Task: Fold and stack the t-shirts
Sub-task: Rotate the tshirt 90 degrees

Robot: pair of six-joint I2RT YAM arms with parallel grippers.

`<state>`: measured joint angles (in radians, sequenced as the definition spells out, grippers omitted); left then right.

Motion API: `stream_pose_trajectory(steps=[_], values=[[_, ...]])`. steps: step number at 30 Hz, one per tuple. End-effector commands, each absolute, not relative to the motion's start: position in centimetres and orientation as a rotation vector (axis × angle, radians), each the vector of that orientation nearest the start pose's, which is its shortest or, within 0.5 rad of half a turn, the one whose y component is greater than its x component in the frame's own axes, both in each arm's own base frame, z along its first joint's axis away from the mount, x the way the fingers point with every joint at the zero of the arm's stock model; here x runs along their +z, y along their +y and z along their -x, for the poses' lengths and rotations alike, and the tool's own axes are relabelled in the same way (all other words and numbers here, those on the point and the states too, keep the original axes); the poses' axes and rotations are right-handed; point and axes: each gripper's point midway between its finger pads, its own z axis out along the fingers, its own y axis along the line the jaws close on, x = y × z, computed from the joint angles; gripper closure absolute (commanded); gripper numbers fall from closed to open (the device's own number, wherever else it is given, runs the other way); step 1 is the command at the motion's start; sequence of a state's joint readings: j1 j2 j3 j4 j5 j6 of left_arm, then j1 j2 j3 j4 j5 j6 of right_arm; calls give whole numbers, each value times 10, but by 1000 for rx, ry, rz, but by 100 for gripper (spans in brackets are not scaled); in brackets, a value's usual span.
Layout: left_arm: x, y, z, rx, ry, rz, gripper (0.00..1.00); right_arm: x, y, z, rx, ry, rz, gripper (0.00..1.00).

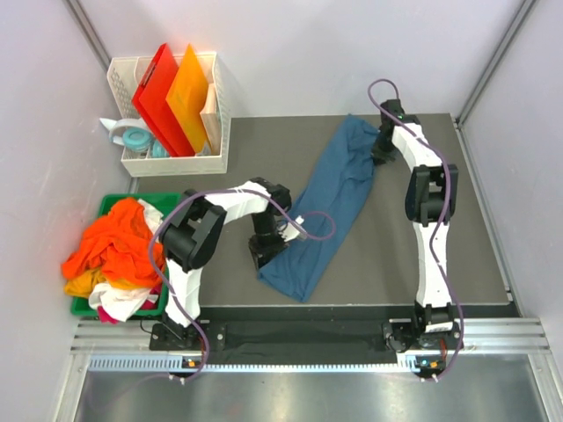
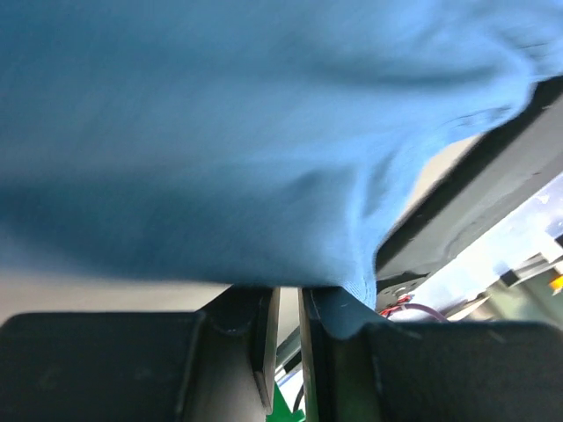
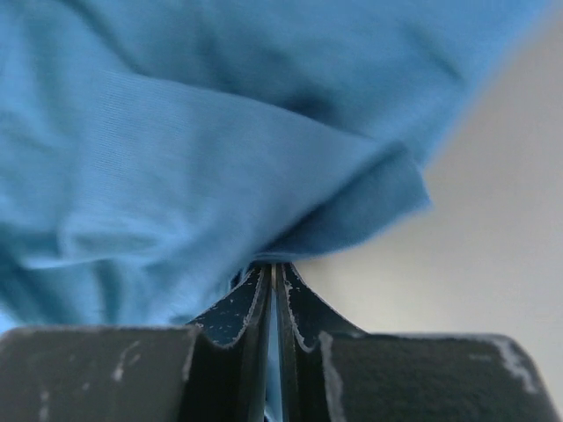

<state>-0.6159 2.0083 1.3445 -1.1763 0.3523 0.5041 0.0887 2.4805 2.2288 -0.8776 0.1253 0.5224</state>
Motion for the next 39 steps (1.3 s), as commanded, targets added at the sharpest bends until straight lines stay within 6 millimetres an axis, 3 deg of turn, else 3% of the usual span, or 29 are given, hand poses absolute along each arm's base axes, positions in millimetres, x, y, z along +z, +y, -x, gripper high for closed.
stream_pose_trajectory(steps=[1,2,5,11,15,17,18,19,20,21,23,25,26,27,28,29,31,33,34,36,37,38,39], values=[[31,-217,-172,-666,2842,-1840,82,26,129,-563,332,2664,-436,93],[31,-225,-165,-663,2819,-1886,82,27,145,-562,390,2670,-405,93],[31,-239,-153,-660,2782,-1964,82,26,170,-556,438,2681,-336,93],[29,-265,-130,-681,2730,-2086,82,23,200,-539,502,2703,-246,90],[28,-288,-120,-699,2694,-2127,82,24,206,-533,504,2719,-183,88],[27,-295,-121,-646,2667,-2145,83,22,191,-533,412,2720,-204,89],[29,-296,-124,-623,2666,-2131,84,40,183,-540,392,2668,-217,90],[31,-296,-128,-593,2656,-2122,85,49,170,-546,352,2627,-251,91],[33,-292,-137,-526,2643,-2104,86,43,160,-538,327,2634,-285,90],[45,-292,-146,-507,2591,-2078,86,81,153,-543,344,2545,-304,87],[63,-287,-170,-464,2558,-1989,85,127,131,-548,348,2416,-366,80],[93,-271,-197,-454,2570,-1863,81,157,116,-549,332,2343,-390,66],[114,-273,-214,-476,2535,-1801,80,185,108,-546,301,2285,-389,62],[130,-268,-222,-508,2523,-1756,78,197,104,-543,281,2261,-387,55],[142,-252,-238,-512,2559,-1670,75,208,102,-540,274,2243,-368,53],[157,-250,-250,-515,2531,-1625,74,222,100,-534,277,2223,-358,51],[172,-234,-272,-491,2506,-1536,74,230,101,-522,282,2227,-345,49],[177,-224,-282,-474,2491,-1472,74,232,103,-504,298,2234,-338,49],[175,-217,-290,-465,2501,-1420,74,230,113,-494,312,2241,-308,50],[163,-216,-298,-456,2511,-1325,74,215,122,-467,302,2267,-279,49],[158,-214,-300,-451,2525,-1291,74,206,137,-452,308,2289,-241,48],[145,-213,-300,-458,2555,-1238,75,186,141,-429,304,2338,-231,48],[143,-212,-300,-448,2554,-1199,75,179,149,-417,324,2350,-233,46]])
